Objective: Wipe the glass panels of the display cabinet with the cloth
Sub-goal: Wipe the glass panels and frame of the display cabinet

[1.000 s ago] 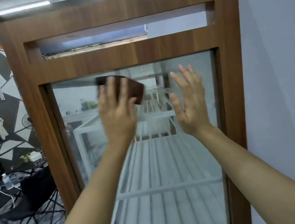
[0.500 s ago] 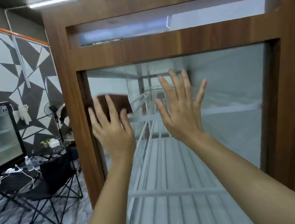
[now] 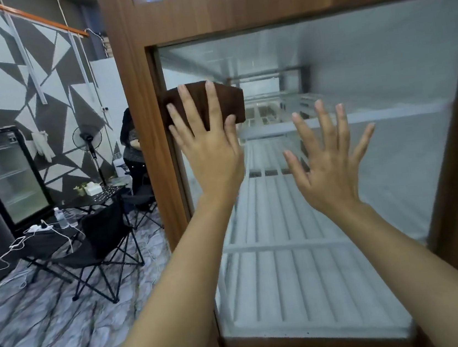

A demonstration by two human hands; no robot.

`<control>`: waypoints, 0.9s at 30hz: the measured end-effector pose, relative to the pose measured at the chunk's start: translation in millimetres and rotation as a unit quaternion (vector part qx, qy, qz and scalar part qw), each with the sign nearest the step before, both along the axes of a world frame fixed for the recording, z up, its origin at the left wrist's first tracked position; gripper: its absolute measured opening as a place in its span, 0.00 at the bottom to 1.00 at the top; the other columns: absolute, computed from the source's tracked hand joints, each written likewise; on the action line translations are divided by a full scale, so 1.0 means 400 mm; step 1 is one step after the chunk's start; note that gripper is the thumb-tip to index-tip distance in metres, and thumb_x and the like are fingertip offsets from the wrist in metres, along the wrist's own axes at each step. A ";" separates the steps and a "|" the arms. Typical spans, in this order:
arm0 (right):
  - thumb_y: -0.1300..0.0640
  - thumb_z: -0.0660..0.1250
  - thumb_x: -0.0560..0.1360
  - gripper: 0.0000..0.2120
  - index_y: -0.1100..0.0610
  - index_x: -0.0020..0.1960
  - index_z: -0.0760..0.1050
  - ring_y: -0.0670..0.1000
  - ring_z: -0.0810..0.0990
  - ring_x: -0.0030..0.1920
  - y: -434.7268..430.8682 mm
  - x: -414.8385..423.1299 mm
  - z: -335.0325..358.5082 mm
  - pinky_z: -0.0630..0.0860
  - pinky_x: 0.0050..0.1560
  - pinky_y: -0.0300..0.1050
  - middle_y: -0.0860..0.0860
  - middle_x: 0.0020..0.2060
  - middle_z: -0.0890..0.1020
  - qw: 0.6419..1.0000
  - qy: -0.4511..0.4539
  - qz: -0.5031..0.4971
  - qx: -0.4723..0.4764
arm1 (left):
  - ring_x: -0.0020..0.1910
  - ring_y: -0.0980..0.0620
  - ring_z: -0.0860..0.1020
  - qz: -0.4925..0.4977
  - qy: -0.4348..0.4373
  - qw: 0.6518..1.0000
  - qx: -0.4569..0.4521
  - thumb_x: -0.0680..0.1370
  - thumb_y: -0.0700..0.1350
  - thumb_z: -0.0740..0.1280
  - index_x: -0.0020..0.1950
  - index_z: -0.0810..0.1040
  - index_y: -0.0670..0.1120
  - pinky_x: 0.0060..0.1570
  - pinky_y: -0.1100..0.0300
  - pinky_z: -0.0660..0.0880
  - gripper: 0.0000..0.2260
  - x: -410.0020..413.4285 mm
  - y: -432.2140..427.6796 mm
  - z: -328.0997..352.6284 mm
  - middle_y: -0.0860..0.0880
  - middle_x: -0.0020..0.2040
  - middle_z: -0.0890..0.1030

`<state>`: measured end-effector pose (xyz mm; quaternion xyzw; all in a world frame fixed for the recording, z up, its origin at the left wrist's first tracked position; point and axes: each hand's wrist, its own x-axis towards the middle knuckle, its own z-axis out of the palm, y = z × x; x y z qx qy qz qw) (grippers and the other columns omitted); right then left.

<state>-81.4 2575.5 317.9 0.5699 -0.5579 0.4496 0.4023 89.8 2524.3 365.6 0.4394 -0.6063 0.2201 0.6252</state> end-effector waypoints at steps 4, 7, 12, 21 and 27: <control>0.43 0.57 0.82 0.28 0.47 0.80 0.57 0.60 0.49 0.80 0.018 -0.029 -0.098 0.44 0.71 0.78 0.55 0.80 0.56 1.000 -0.014 -0.004 0.010 | 0.80 0.34 0.48 -0.024 -0.030 0.999 0.014 0.86 0.52 0.55 0.81 0.57 0.50 0.77 0.36 0.47 0.24 -0.015 0.013 -0.304 0.38 0.81 0.54; 0.42 0.57 0.82 0.29 0.47 0.80 0.56 0.60 0.48 0.80 0.032 -0.046 -0.221 0.43 0.72 0.77 0.55 0.81 0.54 0.999 -0.026 -0.010 0.024 | 0.80 0.38 0.43 -0.057 -0.022 0.996 0.065 0.86 0.52 0.53 0.82 0.53 0.53 0.74 0.31 0.54 0.24 -0.027 0.055 -0.636 0.42 0.82 0.48; 0.42 0.58 0.82 0.29 0.47 0.80 0.56 0.61 0.48 0.81 0.052 -0.080 -0.421 0.41 0.71 0.77 0.53 0.81 0.52 0.999 -0.013 -0.020 0.045 | 0.80 0.40 0.39 -0.070 0.050 0.979 0.186 0.85 0.57 0.47 0.81 0.42 0.60 0.66 0.27 0.65 0.25 -0.051 0.140 -0.949 0.48 0.82 0.37; 0.40 0.56 0.81 0.29 0.45 0.79 0.56 0.59 0.48 0.80 0.078 -0.168 -0.284 0.40 0.72 0.75 0.52 0.81 0.54 0.998 -0.050 -0.004 0.037 | 0.78 0.31 0.55 0.017 -0.004 1.000 -0.026 0.84 0.55 0.54 0.80 0.63 0.51 0.74 0.34 0.52 0.24 -0.121 0.019 -0.127 0.39 0.80 0.58; 0.40 0.55 0.81 0.28 0.47 0.79 0.57 0.59 0.50 0.80 0.103 -0.227 -0.330 0.44 0.75 0.72 0.54 0.80 0.56 0.999 -0.043 -0.014 0.030 | 0.79 0.35 0.56 -0.027 -0.097 0.995 -0.028 0.86 0.52 0.56 0.79 0.65 0.52 0.73 0.37 0.61 0.21 -0.128 0.066 -0.579 0.43 0.81 0.58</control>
